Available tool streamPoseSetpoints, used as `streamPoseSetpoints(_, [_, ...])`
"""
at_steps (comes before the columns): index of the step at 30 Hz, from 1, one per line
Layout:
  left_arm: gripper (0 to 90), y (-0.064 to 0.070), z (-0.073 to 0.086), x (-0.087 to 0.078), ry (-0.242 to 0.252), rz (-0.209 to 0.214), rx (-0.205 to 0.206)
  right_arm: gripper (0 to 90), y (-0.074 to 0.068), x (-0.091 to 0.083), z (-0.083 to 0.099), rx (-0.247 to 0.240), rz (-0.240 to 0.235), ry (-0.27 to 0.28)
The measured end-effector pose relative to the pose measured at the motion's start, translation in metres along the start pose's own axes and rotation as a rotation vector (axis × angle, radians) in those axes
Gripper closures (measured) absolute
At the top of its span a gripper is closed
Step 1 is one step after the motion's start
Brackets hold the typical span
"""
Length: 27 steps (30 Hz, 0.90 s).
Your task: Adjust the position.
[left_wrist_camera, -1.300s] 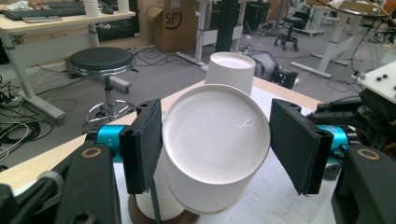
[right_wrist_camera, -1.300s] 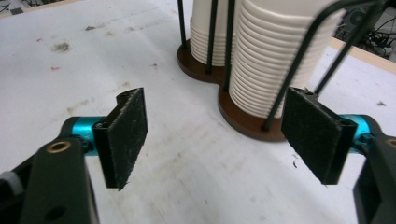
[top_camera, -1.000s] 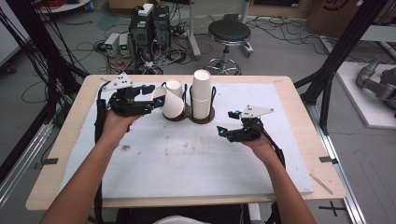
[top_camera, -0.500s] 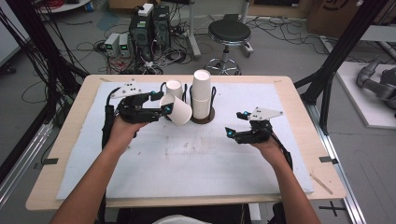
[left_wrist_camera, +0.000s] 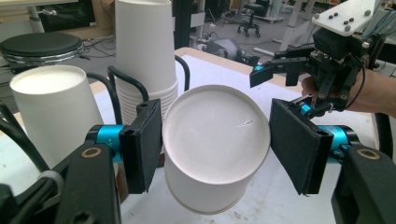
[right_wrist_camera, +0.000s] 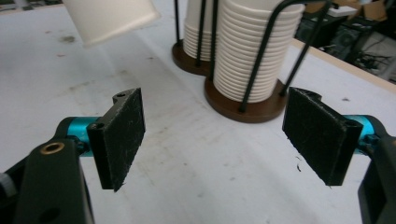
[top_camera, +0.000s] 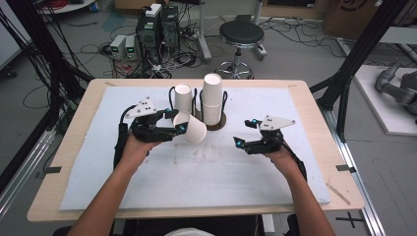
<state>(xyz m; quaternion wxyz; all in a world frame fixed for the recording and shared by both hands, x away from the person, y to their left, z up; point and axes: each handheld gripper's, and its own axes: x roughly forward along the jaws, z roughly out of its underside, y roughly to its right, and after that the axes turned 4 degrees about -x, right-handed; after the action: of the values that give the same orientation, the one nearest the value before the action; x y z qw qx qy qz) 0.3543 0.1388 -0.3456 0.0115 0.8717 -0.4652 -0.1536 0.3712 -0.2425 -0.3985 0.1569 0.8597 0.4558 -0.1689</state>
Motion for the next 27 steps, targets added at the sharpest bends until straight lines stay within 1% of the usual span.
streamPoseSetpoints(2, [36.2,0.001,0.004,0.0,-0.003,0.002,0.0,21.6,-0.002,0.003,0.0,-0.024,-0.016,-0.008])
streamPoseSetpoints(3, [36.2,0.002,0.006,0.0,-0.004,0.006,-0.001,21.5,-0.003,0.003,0.0,-0.023,-0.031,-0.008])
streamPoseSetpoints(5, [36.2,0.002,0.01,0.0,-0.004,0.01,-0.006,20.9,-0.004,0.004,-0.001,-0.008,-0.051,0.003])
streamPoseSetpoints(6, [36.2,0.002,0.011,0.0,-0.007,0.016,-0.005,20.9,-0.005,0.004,-0.002,0.011,-0.057,0.012])
streamPoseSetpoints(7, [36.2,0.002,0.013,0.001,-0.008,0.02,-0.005,20.9,-0.008,0.003,-0.004,0.031,-0.081,0.037])
streamPoseSetpoints(8, [36.2,0.002,0.014,0.001,-0.007,0.026,-0.006,20.9,-0.008,0.003,-0.004,0.031,-0.081,0.037])
streamPoseSetpoints(11, [36.2,0.003,0.015,0.002,-0.007,0.055,0.006,20.9,-0.016,0.002,-0.009,0.003,-0.125,0.055])
streamPoseSetpoints(13, [36.2,0.005,0.015,0.003,-0.002,0.077,0.005,20.9,-0.022,0.003,-0.012,-0.009,-0.141,0.066])
streamPoseSetpoints(14, [36.2,0.007,0.016,0.004,0.001,0.09,0.004,20.9,-0.024,0.005,-0.014,-0.015,-0.149,0.074])
streamPoseSetpoints(18, [36.2,0.016,0.017,0.005,0.006,0.147,0.032,20.9,-0.032,0.015,-0.019,-0.03,-0.194,0.088])
streamPoseSetpoints(20, [36.2,0.018,0.017,0.007,0.002,0.167,0.036,20.9,-0.036,0.02,-0.021,-0.041,-0.218,0.097])
streamPoseSetpoints(21, [36.2,0.019,0.018,0.008,-0.002,0.176,0.044,20.9,-0.038,0.022,-0.021,-0.046,-0.234,0.096])
streamPoseSetpoints(24, [36.2,0.021,0.019,0.01,-0.006,0.202,0.051,20.9,-0.043,0.026,-0.022,-0.058,-0.274,0.094])
streamPoseSetpoints(27, [36.2,0.022,0.021,0.012,-0.012,0.215,0.053,20.9,-0.043,0.027,-0.022,-0.056,-0.295,0.1])
